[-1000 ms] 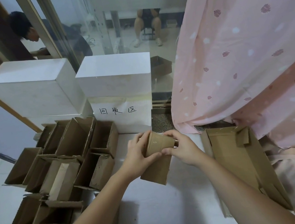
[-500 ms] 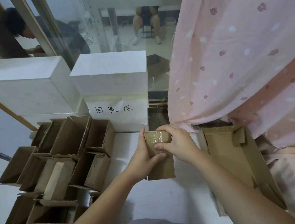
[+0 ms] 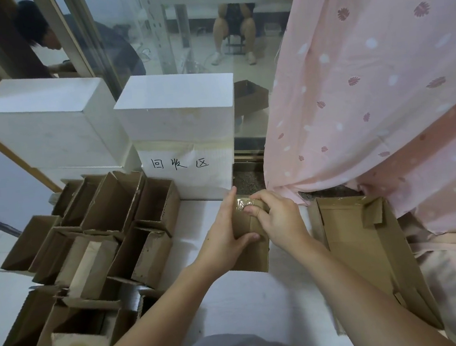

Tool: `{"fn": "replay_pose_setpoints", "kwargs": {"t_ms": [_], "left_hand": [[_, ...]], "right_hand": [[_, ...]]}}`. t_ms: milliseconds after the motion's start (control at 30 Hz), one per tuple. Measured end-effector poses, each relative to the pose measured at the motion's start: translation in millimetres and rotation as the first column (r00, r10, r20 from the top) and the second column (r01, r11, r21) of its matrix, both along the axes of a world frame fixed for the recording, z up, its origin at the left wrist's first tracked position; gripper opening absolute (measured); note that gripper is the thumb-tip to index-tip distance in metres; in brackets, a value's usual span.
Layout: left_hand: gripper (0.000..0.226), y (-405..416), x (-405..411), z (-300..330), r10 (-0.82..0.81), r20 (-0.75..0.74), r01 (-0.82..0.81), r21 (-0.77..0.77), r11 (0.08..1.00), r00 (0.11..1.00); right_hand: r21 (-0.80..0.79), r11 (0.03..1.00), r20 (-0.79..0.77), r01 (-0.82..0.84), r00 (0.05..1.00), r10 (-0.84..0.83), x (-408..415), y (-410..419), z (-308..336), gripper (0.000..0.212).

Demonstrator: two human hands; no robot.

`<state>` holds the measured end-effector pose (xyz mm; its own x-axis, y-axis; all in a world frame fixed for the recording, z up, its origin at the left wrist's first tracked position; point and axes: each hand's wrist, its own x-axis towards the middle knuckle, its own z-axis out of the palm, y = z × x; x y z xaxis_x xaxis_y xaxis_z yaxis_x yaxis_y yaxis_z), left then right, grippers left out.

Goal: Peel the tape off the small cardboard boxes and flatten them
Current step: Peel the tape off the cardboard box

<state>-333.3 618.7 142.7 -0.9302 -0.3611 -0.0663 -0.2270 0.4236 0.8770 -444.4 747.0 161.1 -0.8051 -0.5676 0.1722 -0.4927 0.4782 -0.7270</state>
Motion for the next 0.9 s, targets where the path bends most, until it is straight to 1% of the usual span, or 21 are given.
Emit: {"fn": "replay_pose_setpoints", "kwargs": {"t_ms": [67,133,200,267,333,400,433,467,533,700,767,867,900], "left_hand": [[0.117,3,2,2,0.032,-0.007,-0.032,-0.01,0.999,0.999],[0.133,8,2,5,0.061,0.005,-0.061,-0.03,0.998,0.998],[0.142,14,2,8,0.1,0.026,-0.098,-0.063,0.993,0.995],[0.139,16,2,8,0.153,0.037,-0.148,-0.103,0.984,0.988],[0.134,15,3,7,0.181,0.029,-0.177,-0.123,0.977,0.983],[0.13,13,3,8,0.182,0.035,-0.176,-0.14,0.974,0.983],[0.128,13,2,10,0.178,0.042,-0.17,-0.148,0.974,0.983],[0.127,12,1,11,0.174,0.045,-0.165,-0.153,0.974,0.984],[0.127,10,1,13,0.161,0.047,-0.152,-0.157,0.976,0.986],[0.125,10,3,14,0.12,0.069,-0.108,-0.16,0.981,0.99],[0.127,10,5,13,0.11,0.071,-0.097,-0.159,0.983,0.991],[0.128,10,8,12,0.099,0.079,-0.086,-0.16,0.983,0.992],[0.128,9,9,11,0.101,0.079,-0.088,-0.158,0.984,0.992]], "right_hand": [[-0.006,1.0,-0.007,-0.001,1.0,0.001,2,-2,-1,0.015],[0.001,1.0,-0.014,-0.01,1.0,0.01,5,-6,-2,0.012],[0.015,1.0,-0.025,-0.025,0.999,0.026,6,-8,-2,0.012],[0.053,0.996,-0.006,-0.073,0.997,0.073,4,-8,1,0.02],[0.138,0.98,0.008,-0.145,0.989,0.145,1,-6,6,0.031],[0.172,0.965,-0.072,-0.2,0.974,0.215,0,-6,9,0.038],[0.145,0.964,-0.119,-0.221,0.964,0.239,0,-7,8,0.034],[0.108,0.966,-0.157,-0.235,0.955,0.25,1,-8,7,0.027],[0.061,0.969,-0.196,-0.239,0.949,0.246,3,-9,6,0.014],[0.131,0.972,-0.225,-0.193,0.95,0.219,8,-17,4,0.007],[0.115,0.979,-0.196,-0.171,0.962,0.191,11,-18,4,0.009],[0.041,0.994,-0.068,-0.097,0.993,0.099,12,-17,9,0.013],[0.028,0.995,-0.033,-0.092,0.995,0.093,12,-16,11,0.012]]}}
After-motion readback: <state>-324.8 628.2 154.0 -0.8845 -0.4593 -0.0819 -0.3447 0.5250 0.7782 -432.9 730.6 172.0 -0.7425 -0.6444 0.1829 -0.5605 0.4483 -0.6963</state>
